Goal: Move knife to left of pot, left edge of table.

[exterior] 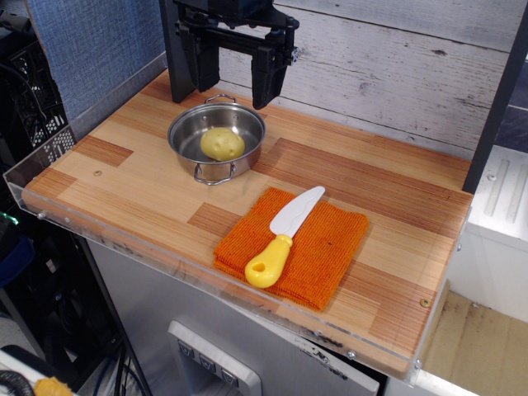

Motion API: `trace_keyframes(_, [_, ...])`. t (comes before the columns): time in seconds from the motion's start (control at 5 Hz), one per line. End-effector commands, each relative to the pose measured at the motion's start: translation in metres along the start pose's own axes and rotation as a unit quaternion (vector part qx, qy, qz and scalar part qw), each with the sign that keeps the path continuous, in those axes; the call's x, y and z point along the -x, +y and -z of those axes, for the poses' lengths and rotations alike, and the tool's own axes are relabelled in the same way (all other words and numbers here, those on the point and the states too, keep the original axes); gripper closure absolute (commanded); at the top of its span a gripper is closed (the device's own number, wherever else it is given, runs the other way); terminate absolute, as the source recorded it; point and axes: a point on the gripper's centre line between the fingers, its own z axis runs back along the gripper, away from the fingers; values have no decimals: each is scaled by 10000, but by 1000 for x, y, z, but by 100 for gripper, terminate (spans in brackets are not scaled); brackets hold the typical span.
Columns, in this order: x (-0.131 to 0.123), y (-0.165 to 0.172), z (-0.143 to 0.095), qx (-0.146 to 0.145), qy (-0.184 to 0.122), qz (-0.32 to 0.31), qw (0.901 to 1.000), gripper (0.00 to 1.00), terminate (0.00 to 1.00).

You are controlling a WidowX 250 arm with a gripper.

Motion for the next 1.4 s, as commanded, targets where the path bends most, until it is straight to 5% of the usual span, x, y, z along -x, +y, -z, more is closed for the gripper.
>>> trace_keyframes(0.0, [0,0,0,0,0,0,10000,0,0])
trace_keyframes(0.6, [47,-68,105,33,909,366,9952,0,0])
trace_keyframes(0.8, [58,-70,123,59,1039,361,9939,0,0])
trace_keyframes(1.2, [57,-69,114,78,887,392,9953,0,0])
